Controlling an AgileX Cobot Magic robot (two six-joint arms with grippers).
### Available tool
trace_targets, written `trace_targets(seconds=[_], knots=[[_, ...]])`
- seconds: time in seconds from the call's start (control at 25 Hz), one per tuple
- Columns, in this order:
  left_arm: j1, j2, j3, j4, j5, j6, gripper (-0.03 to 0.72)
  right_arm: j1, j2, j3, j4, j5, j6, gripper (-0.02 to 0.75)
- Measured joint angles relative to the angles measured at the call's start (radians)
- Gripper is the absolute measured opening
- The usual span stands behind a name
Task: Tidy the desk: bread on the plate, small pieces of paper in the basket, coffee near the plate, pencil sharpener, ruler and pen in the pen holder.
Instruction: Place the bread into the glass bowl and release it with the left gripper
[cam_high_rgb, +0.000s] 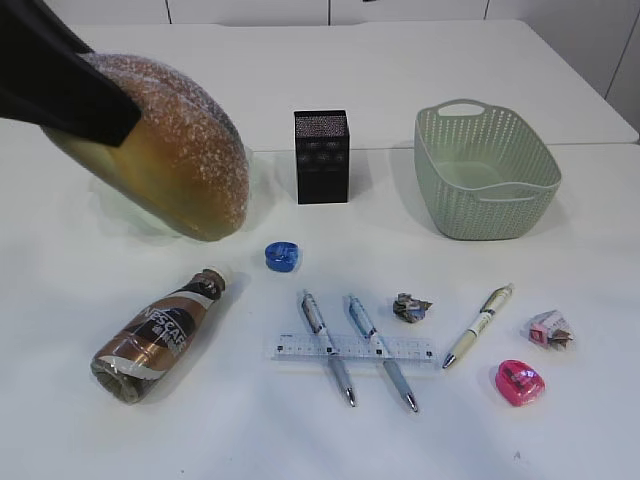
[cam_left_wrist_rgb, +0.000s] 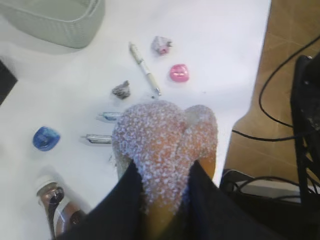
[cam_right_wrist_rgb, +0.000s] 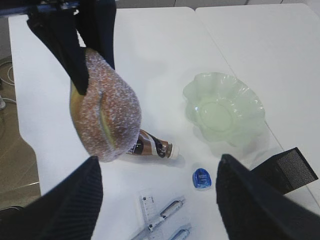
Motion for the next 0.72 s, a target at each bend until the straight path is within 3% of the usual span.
trace_targets(seconds=[0.48, 0.72], knots=[[0.000, 0.123, 0.002, 0.014, -0.371, -0.144, 0.127, 0.000, 0.002, 0.000, -0.007, -0.006, 0.011, 0.553], [0.053, 0.181, 0.005, 0.003, -0.571, -0.211, 0.127, 0.000, 0.002, 0.000, -0.007, -0.008, 0.016, 0.554]])
